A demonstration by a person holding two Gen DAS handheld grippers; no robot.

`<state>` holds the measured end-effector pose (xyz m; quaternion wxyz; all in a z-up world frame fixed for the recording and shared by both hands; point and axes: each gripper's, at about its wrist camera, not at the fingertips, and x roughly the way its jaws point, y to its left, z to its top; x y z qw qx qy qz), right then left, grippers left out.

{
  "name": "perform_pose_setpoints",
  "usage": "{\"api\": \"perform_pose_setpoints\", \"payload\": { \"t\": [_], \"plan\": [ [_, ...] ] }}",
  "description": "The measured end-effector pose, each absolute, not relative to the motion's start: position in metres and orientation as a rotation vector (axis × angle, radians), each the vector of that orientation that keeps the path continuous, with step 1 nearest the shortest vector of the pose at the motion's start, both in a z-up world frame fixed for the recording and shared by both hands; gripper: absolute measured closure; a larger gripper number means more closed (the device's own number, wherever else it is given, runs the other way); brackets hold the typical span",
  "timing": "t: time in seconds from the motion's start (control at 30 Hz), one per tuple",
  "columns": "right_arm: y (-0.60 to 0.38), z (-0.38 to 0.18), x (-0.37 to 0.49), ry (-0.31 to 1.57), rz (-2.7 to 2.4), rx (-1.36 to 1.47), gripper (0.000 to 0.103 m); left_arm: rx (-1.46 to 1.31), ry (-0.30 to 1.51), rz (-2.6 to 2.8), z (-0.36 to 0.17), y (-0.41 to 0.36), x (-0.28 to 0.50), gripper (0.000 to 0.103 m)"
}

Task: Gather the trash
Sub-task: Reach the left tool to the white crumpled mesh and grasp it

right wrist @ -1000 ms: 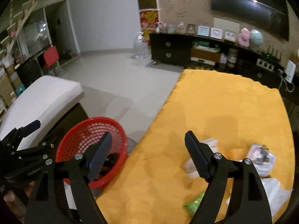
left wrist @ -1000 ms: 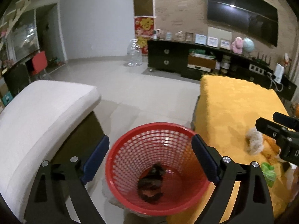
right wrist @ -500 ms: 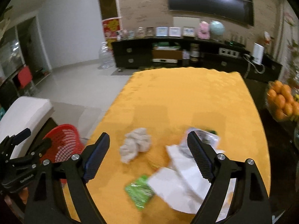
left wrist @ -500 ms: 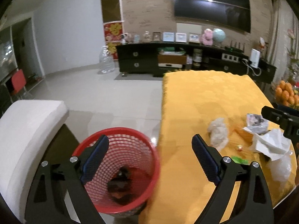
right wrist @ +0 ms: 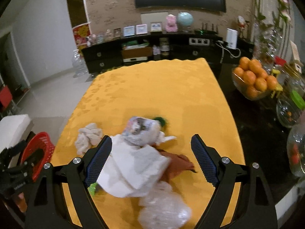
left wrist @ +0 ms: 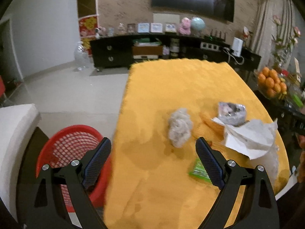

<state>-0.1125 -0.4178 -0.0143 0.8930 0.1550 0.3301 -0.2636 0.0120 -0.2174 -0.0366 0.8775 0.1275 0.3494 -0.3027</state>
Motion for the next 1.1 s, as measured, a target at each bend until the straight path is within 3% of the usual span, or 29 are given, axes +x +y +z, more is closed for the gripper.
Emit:
{"api": "perform_pose_setpoints", "payload": {
  "t": [0.87,0.9,1.07,1.1],
  "plan": [
    [-0.463,-0.029,-0.139,0.698,-0.614,0.483,0.021,0.32,0.885,-0.681,-0.1,-0.318,0.076,0.018],
    [-0.462,-0.03,-0.138,0.702,-0.614,0.48,0.021,0.318,0.892,-0.683,-0.102,-0.32,0.077,0.02],
    [-0.462,-0.032,-0.135,0.716,-0.623,0.474,0.021,0.316,0.948,-0.707,-0.116,-0.324,0.082,0.062],
    [-0.462,-0.032,-0.135,0.717,-0.624,0.47,0.021,0.317,0.949,-0.708,-0.118,-0.324,0.082,0.065]
  ]
}}
